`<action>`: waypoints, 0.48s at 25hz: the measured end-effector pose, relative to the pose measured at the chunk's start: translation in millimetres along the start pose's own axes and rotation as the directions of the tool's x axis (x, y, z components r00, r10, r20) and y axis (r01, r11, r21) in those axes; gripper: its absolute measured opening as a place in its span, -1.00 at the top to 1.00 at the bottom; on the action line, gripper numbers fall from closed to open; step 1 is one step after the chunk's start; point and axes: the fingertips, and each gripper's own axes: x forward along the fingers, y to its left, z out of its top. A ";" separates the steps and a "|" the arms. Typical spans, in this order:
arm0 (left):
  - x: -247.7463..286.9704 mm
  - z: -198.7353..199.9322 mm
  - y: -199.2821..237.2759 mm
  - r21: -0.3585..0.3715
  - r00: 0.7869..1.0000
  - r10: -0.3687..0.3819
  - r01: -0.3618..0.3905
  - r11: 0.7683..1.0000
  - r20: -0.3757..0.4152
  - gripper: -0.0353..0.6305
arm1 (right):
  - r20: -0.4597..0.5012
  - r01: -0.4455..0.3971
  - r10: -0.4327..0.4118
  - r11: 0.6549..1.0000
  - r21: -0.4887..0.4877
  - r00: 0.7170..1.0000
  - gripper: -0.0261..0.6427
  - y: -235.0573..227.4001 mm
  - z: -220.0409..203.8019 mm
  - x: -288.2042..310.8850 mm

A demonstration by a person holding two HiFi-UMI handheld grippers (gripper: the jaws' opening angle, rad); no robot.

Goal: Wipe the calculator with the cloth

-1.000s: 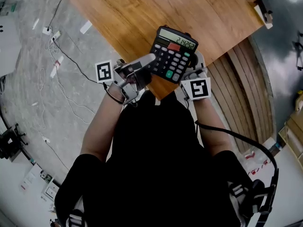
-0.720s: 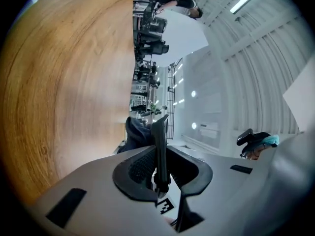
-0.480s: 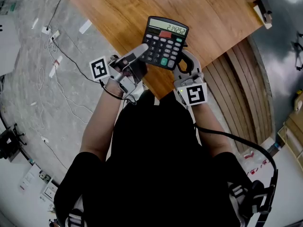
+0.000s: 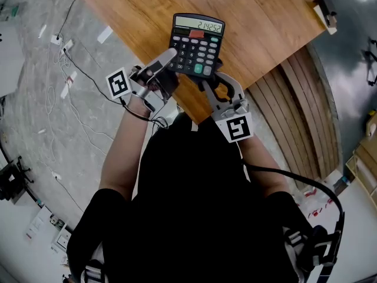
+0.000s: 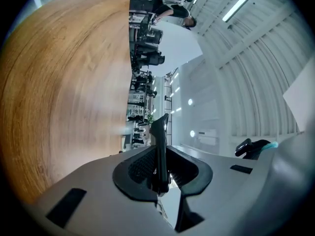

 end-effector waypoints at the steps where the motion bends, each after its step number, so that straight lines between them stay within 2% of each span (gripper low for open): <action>1: -0.6 -2.2 0.8 -0.002 1.000 0.001 -0.001 1.000 -0.005 0.68 | -0.004 0.018 -0.018 1.000 0.002 1.000 0.68 -6.5 -0.7 -0.1; 6: -2.3 -21.6 2.3 -0.023 0.999 -0.007 0.006 1.000 -0.045 0.68 | 0.004 0.117 -0.117 0.993 -0.025 0.993 0.68 -45.4 2.5 1.4; 12: -4.2 -41.3 -1.4 -0.031 0.997 -0.024 0.022 0.999 -0.075 0.68 | 0.032 0.189 -0.189 0.982 -0.020 0.982 0.68 -73.0 8.1 10.6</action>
